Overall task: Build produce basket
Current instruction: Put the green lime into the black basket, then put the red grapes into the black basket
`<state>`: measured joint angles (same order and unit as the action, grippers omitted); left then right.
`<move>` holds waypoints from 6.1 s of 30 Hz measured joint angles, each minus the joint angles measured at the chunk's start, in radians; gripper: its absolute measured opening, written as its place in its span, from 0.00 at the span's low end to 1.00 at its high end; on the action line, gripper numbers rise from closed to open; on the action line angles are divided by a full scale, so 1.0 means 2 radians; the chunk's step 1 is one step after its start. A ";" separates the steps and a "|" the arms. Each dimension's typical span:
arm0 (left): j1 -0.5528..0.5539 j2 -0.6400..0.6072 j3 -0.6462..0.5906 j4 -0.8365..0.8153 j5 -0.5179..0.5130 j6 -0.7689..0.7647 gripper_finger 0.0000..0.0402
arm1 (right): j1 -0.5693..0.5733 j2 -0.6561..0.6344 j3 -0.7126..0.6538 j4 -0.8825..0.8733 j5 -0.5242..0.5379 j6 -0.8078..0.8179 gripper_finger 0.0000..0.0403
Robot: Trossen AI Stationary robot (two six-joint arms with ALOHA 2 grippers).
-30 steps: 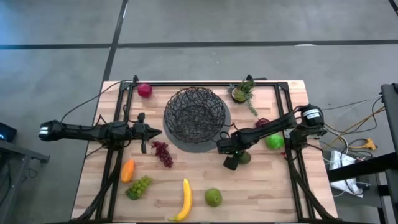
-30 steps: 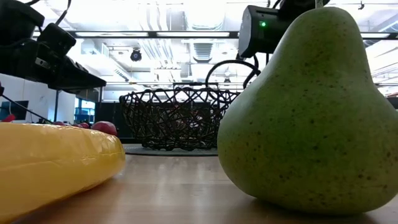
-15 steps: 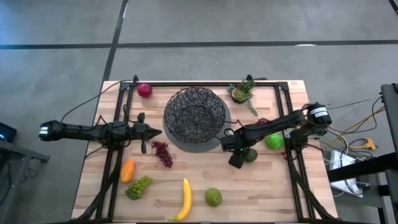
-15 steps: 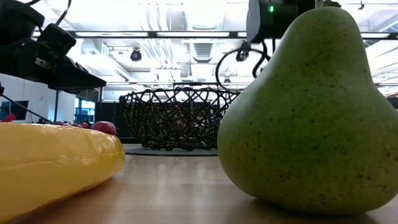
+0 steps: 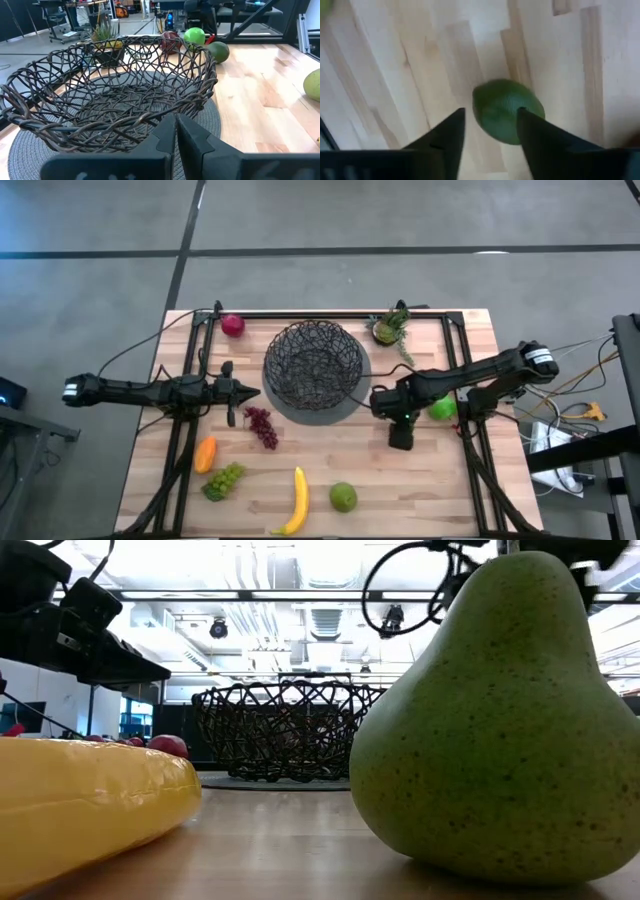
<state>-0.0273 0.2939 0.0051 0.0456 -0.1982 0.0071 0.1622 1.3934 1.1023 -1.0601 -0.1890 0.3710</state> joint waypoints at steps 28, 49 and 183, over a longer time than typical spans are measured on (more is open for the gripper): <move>0.000 0.002 0.000 0.000 0.000 0.000 0.00 | 0.024 0.073 -0.045 0.044 0.074 -0.136 0.63; 0.000 0.003 0.000 0.000 0.000 0.000 0.00 | -0.161 0.201 0.278 0.153 0.071 -0.012 0.63; -0.001 0.330 0.435 -0.441 0.206 -0.537 0.00 | 0.007 0.049 0.281 -0.004 0.540 -0.023 0.82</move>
<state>-0.0292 0.9530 0.8750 -0.8364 0.2147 -1.0671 0.1761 1.4918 1.6634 -1.0691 0.8917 0.3242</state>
